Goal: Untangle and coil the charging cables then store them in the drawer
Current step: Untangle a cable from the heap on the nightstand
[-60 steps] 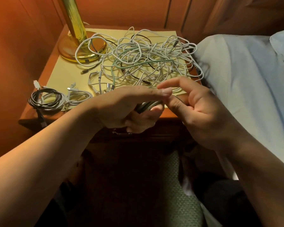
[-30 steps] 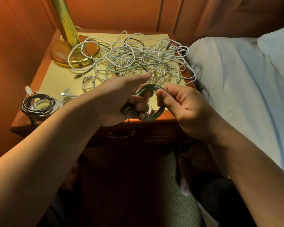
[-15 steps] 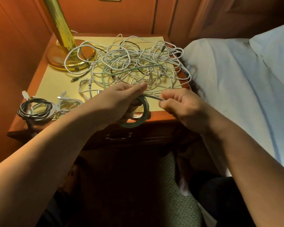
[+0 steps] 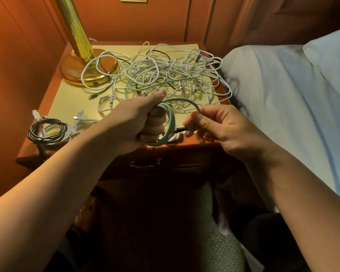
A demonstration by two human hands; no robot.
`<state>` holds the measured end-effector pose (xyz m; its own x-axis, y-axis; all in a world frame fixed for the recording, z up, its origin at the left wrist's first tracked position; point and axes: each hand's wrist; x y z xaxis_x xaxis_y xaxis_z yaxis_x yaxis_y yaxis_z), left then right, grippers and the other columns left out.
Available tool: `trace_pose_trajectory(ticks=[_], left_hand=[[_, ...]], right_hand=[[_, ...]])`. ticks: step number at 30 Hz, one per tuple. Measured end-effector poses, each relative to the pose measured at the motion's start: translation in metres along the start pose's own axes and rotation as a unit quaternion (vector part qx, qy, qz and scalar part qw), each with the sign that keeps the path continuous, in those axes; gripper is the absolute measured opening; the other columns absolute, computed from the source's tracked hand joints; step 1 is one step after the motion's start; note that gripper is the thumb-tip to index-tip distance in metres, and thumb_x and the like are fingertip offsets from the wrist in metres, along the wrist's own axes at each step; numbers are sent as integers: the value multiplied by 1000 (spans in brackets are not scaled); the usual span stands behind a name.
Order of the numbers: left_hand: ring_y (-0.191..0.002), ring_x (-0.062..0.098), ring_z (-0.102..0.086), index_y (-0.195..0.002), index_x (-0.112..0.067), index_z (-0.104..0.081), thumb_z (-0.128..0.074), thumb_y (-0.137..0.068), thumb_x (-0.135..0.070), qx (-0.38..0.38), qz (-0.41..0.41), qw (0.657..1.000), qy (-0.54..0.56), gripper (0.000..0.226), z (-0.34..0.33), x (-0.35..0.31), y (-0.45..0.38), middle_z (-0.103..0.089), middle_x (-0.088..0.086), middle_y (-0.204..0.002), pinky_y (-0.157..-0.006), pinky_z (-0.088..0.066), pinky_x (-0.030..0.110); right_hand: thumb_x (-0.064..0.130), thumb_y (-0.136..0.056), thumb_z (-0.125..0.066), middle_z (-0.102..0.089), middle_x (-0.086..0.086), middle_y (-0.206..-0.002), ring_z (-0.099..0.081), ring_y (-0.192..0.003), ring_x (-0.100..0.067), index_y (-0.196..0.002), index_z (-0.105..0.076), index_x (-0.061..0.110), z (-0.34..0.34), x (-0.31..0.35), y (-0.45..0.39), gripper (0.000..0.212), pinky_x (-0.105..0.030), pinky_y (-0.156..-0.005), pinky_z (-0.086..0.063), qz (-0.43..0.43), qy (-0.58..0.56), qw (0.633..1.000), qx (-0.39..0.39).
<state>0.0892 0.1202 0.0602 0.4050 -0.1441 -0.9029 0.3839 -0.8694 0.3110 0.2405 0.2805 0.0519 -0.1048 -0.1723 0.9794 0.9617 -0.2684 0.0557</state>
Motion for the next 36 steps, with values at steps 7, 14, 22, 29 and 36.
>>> trace_pose_trajectory(ticks=[7, 14, 22, 29, 36], left_hand=[[-34, 3, -17, -54, -29, -21, -42, -104, -41, -4, 34, 999, 37, 56, -5, -4, 4, -19, -10, -46, -38, -11, 17], [-35, 4, -17, -82, -25, -9, -46, -101, -42, 22, 39, 997, 55, 45, -6, -2, 6, -19, -10, -48, -35, -11, 19], [-32, 7, -29, -50, -21, -29, -43, -108, -37, 1, 21, 1000, 12, 62, -9, 5, 4, -23, -5, -45, -43, -13, 21], [-37, 9, -23, -58, -19, -33, -46, -107, -35, 1, 1, 995, -97, 54, -7, 9, 6, -28, -6, -47, -35, -24, 18], [-41, 13, -26, -58, -20, -38, -45, -108, -40, -39, -34, 986, -159, 54, -7, 12, 3, -33, -5, -49, -40, -27, 22]], right_hand=[[35, -95, -55, -71, 0, -77, -58, -71, -13, -86, -82, 25, -1, -6, -5, 30, -24, -64, -41, -63, -158, 984, 50], [34, -99, -54, -67, 5, -75, -58, -66, -5, -87, -78, 22, -20, -17, -13, 29, -25, -68, -44, -129, -305, 935, 125], [30, -104, -51, -56, 1, -77, -49, -64, -7, -98, -69, 14, -30, -25, -13, 25, -25, -64, -43, -135, -302, 930, 158], [36, -89, -46, -47, -3, -72, -29, -56, -16, -100, -59, 9, -35, -17, -8, 32, -36, -68, -37, -180, -269, 900, 293], [22, -94, -68, -77, -13, -99, -76, -88, -25, -108, -69, 13, -53, -9, 4, 16, -33, -75, -63, -169, -190, 949, 187]])
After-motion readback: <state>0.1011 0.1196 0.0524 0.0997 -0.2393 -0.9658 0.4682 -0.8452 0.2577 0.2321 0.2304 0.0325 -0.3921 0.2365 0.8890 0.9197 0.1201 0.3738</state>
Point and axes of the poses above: each hand's wrist, its own y-axis away from the middle knuckle, its own z-axis out of the back of the hand, x = y × z
